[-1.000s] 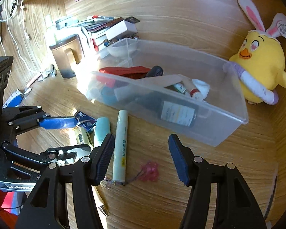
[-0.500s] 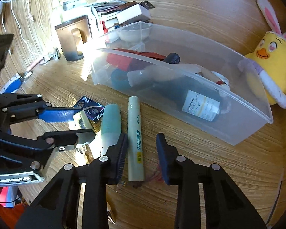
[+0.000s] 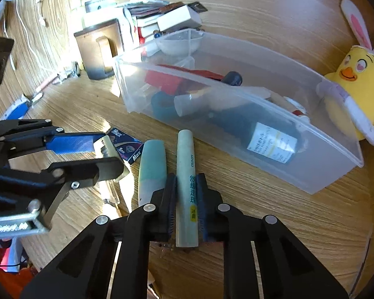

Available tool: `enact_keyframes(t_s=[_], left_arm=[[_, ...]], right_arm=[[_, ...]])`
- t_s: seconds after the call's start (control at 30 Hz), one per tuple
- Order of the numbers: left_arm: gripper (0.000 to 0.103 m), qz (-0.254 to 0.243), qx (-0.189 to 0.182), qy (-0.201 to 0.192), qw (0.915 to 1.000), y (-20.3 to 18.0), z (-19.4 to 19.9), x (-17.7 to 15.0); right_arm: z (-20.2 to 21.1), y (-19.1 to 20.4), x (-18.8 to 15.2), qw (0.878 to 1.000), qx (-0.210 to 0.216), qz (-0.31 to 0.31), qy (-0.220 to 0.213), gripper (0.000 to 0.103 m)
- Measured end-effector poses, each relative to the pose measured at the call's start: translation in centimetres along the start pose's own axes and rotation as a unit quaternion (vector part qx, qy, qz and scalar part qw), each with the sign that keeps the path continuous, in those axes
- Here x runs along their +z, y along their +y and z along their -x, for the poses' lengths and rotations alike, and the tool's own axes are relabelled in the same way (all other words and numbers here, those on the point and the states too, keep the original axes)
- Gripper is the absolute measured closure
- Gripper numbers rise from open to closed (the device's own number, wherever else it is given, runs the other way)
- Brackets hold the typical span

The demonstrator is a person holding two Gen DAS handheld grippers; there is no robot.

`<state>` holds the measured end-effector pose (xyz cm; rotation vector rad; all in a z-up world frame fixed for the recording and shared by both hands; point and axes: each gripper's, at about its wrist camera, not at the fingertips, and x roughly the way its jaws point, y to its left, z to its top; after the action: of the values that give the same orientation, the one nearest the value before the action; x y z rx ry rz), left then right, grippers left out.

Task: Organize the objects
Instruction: 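Grasp the small green-labelled box with the left gripper while the right gripper grasps the lip balm, then carry both items over the clear box and open the right gripper to drop the lip balm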

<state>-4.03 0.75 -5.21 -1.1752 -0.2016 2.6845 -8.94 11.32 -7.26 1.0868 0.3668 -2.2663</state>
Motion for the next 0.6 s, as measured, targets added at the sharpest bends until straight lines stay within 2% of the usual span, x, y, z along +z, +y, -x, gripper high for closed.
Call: enact_keyframes(t_s=[0.6], left_arm=[[0.069, -0.007, 0.021, -0.059, 0.9980, -1.0, 2.7, 3.6]], right_arm=[[6.2, -1.5, -0.1, 0.997, -0.002, -0.021, -0.077, 0.089]])
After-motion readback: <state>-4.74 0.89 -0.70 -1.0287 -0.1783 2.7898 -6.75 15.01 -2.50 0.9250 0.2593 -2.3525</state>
